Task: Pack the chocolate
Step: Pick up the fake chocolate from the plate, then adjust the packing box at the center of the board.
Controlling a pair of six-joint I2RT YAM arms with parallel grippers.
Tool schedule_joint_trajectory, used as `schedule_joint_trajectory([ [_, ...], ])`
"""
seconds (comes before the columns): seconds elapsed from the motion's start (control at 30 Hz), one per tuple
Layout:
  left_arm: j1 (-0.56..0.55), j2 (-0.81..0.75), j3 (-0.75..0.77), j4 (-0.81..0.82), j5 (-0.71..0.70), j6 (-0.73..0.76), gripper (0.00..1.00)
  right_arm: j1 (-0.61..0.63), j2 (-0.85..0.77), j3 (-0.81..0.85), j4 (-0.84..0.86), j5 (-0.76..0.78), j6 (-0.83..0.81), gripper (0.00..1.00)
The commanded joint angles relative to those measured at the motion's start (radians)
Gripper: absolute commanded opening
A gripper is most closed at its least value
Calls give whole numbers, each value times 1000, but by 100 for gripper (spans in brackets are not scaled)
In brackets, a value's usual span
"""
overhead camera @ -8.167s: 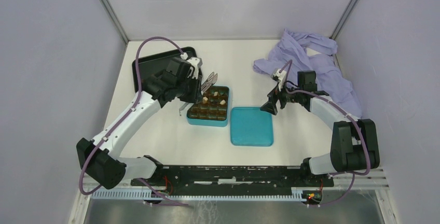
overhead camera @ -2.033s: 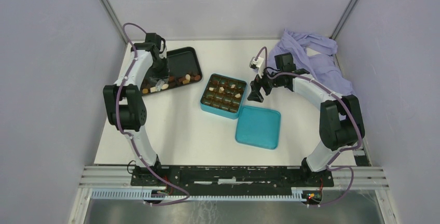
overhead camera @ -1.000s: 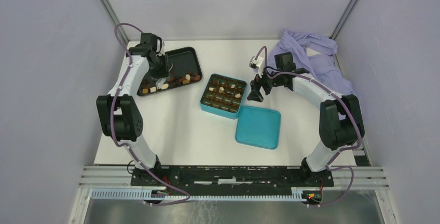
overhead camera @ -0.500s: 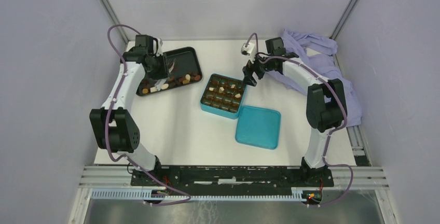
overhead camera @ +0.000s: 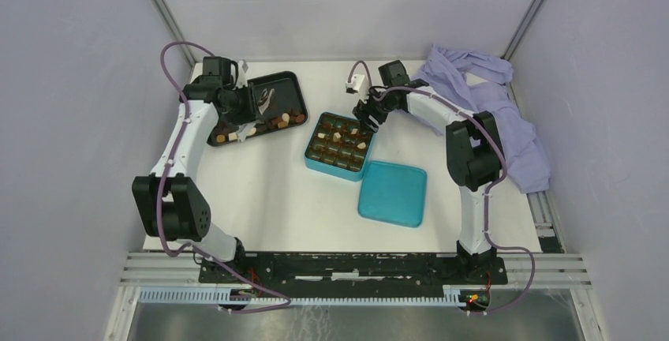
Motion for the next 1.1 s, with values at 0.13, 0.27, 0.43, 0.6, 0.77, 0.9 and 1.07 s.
schedule_joint_trajectory([
  [0.13,4,-94,-32,52,78,-63,2,-5,-21,-3,-23,66,-62,67],
  [0.27,3,-111,-47,54,96,-66,2,-5,-11,-19,-25,54,-75,57],
  [0.43,2,-134,-60,52,117,-75,2,-6,14,3,-36,49,-93,39],
  [0.6,2,-163,-76,52,144,-89,2,-5,-11,-26,-22,47,-115,22],
  [0.77,1,-195,-101,57,169,-95,2,-4,-43,-69,-7,56,-136,7],
  [0.9,1,-203,-101,57,202,-97,2,-5,-79,-103,20,77,-134,2],
  [1.07,-3,-210,-96,58,227,-106,2,-5,-125,-119,50,106,-107,0],
])
